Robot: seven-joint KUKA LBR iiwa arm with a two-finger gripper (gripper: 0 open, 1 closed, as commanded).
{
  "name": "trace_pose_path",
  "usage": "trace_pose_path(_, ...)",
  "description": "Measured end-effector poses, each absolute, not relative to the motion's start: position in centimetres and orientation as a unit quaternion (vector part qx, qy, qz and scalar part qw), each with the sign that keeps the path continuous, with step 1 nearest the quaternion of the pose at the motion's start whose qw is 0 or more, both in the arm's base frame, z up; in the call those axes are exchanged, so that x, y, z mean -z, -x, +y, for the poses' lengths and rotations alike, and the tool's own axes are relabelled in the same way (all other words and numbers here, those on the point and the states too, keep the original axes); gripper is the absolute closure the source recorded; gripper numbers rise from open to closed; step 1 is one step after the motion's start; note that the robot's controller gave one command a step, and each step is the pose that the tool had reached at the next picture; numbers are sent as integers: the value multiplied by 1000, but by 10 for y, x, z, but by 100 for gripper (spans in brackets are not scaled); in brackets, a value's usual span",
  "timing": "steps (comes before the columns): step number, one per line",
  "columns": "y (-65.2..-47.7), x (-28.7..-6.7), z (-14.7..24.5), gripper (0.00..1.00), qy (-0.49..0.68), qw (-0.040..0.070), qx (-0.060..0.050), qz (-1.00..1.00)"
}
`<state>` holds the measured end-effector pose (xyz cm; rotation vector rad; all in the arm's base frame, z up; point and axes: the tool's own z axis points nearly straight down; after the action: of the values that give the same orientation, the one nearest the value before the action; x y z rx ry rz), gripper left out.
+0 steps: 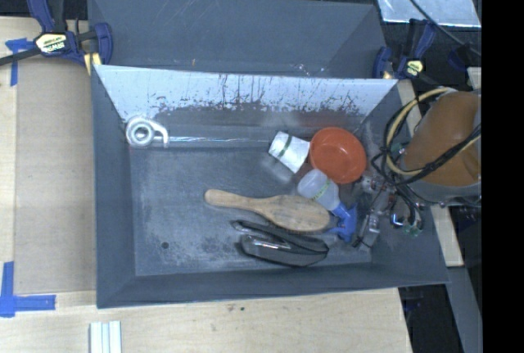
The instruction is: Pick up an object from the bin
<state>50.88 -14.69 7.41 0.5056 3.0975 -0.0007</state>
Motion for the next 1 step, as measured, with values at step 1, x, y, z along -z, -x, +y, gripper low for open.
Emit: trace_pose_path(1,-512,-120,-139,0,-204,6,1,979)
